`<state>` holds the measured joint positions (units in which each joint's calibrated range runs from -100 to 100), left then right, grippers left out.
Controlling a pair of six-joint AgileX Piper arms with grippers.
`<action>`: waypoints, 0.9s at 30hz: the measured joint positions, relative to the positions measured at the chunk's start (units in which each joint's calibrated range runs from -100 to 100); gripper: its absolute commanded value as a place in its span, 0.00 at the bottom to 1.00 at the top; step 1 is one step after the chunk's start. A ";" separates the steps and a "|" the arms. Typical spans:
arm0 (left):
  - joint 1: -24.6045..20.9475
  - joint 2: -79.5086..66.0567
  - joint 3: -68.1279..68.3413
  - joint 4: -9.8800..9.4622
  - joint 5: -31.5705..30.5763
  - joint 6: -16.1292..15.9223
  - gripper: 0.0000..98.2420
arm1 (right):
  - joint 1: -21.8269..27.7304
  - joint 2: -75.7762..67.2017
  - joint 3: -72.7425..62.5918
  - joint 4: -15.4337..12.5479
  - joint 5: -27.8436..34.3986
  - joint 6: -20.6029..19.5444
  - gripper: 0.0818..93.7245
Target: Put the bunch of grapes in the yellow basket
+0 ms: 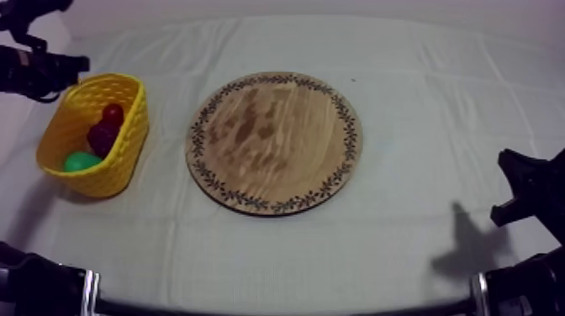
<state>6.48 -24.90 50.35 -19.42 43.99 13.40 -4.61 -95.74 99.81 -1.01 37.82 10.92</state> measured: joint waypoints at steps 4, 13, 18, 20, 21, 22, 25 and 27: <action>-1.25 -6.78 3.21 0.87 -4.44 0.39 0.13 | 0.00 0.00 0.00 0.00 0.00 0.00 0.00; -2.57 -26.31 18.58 0.96 -17.60 0.26 0.12 | 0.00 0.00 0.00 0.00 0.00 0.00 0.00; -2.47 -38.02 30.69 0.66 -24.06 0.36 0.12 | 0.00 0.00 0.00 0.00 0.00 0.00 0.00; -2.20 -43.17 35.05 0.61 -25.52 0.44 0.12 | 0.00 0.00 0.00 0.00 0.00 0.00 0.00; -2.11 -45.75 36.95 0.61 -25.61 0.43 0.11 | 0.00 0.00 0.00 0.00 0.00 0.00 0.00; -2.10 -47.78 39.20 0.90 -25.23 0.31 0.11 | 0.00 0.00 0.00 0.00 0.00 0.00 0.00; -2.57 -54.67 44.59 3.76 -22.50 -1.26 0.11 | 0.00 0.00 0.00 0.00 0.00 0.00 0.00; -3.29 -59.18 47.04 6.55 -20.49 -3.28 0.11 | 0.00 0.00 0.00 0.00 0.00 0.00 0.00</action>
<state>3.19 -84.08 97.40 -12.86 23.50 10.12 -4.61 -95.74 99.81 -1.01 37.82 10.92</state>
